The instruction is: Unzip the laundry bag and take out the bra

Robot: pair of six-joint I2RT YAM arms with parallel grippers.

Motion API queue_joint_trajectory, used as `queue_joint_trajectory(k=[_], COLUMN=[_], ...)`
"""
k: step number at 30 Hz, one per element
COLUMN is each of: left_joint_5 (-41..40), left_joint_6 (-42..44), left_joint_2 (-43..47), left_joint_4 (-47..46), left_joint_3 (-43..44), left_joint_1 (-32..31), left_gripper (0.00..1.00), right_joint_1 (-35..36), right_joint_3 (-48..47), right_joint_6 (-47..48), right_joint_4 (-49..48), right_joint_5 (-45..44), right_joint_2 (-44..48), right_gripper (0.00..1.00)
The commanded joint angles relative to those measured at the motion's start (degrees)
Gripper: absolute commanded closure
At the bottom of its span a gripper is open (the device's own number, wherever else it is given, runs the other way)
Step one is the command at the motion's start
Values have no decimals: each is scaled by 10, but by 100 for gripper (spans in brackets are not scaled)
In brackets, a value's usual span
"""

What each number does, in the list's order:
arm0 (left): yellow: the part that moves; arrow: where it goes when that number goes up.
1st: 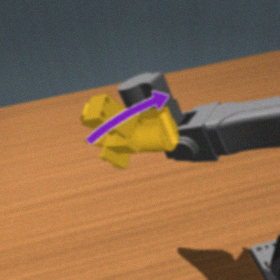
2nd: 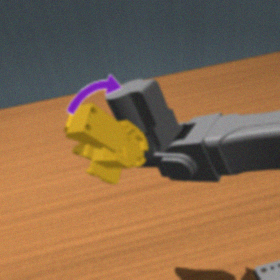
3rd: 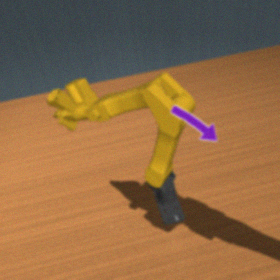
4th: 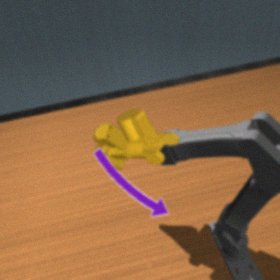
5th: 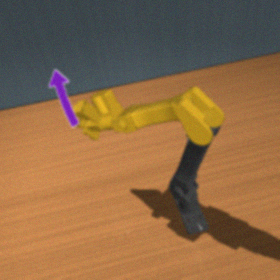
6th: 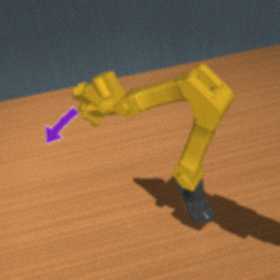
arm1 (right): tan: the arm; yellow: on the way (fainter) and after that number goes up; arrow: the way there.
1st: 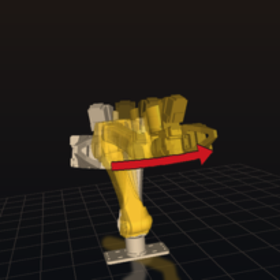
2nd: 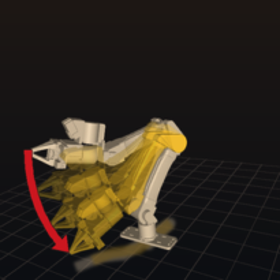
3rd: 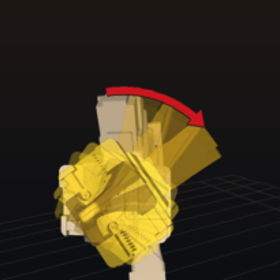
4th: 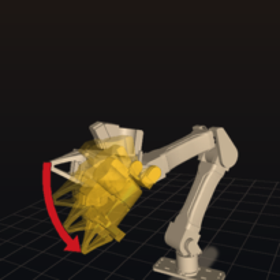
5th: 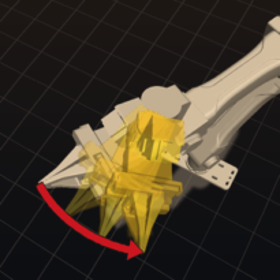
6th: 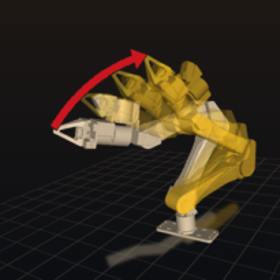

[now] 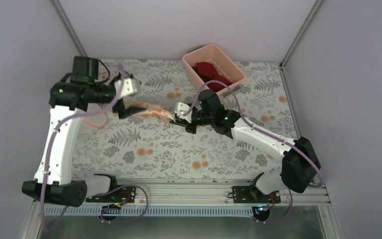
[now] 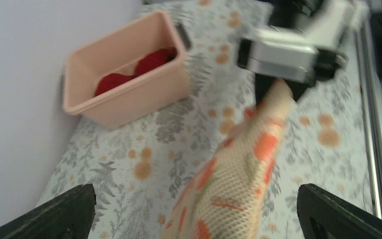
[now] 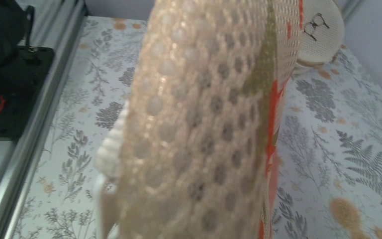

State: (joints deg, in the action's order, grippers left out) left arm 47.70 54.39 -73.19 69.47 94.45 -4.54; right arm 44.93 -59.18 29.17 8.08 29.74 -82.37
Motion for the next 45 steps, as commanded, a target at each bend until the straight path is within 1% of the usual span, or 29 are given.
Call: queue_joint_trajectory(k=[1,4,5,7,10,12,13,14,16,18,20,21,22,23,24,25,27,29,31,34,36,37,39,41,43,45], left_joint_5=[-99,-205,-238,-270,-280,-286,-288,-289,-292,-296,-293,-293,-301,-319,-364,-405,-500,-576,-610,-633,-641,-643,-636,-616,-604,-611], left_joint_6=[184,148,132,127,141,128,121,116,106,100,97,87,64,28,-26,-55,-80,-58,-9,103,189,245,319,377,399,380], left_joint_2=[62,112,120,119,104,104,106,108,111,114,121,126,132,136,139,143,152,168,187,212,222,223,225,229,229,226], left_joint_4=[23,-87,-128,-160,-152,-172,-187,-203,-233,-252,-262,-272,-289,-317,-347,-372,-436,-524,-621,-740,-833,-875,-963,-1033,-1064,-1043], left_joint_3=[-79,-172,-194,-219,-244,-269,-277,-283,-291,-298,-302,-304,-307,-311,-317,-323,-347,-377,-401,-433,-458,-470,-502,-525,-527,-505], left_joint_1=[-78,-173,-185,-194,-195,-195,-195,-195,-195,-195,-195,-196,-196,-197,-200,-205,-218,-223,-225,-233,-240,-241,-247,-250,-254,-257], left_gripper=[0,0,0,0,0,0,2,6,23,45,77,92,97,98,98,98,98,98,98,98,98,98,98,98,98,98], right_joint_1=[-1,-1,-1,-1,-1,1,2,2,5,7,7,7,6,6,6,6,6,6,6,6,5,5,5,4,4,4], right_joint_3=[-10,-15,-15,-10,-1,7,12,17,25,27,29,32,35,37,38,39,39,38,38,43,49,51,54,54,56,59], right_joint_6=[20,33,39,55,66,80,87,96,112,119,120,111,99,89,82,73,54,37,11,-56,-97,-114,-159,-190,-209,-220], right_joint_4=[-10,-4,-3,-3,-14,-21,-25,-31,-39,-47,-55,-69,-83,-95,-105,-114,-124,-122,-120,-145,-168,-179,-202,-218,-237,-256], right_joint_5=[64,62,62,57,35,25,21,17,5,-3,-12,-26,-46,-70,-92,-116,-153,-168,-157,-135,-121,-116,-118,-112,-112,-118], right_joint_2=[20,18,18,22,34,44,48,54,61,67,73,76,79,82,85,89,99,110,125,153,167,173,172,164,154,143], right_gripper=[96,96,96,96,96,96,96,96,96,96,96,90,79,63,41,34,28,24,23,16,14,15,21,30,38,44])
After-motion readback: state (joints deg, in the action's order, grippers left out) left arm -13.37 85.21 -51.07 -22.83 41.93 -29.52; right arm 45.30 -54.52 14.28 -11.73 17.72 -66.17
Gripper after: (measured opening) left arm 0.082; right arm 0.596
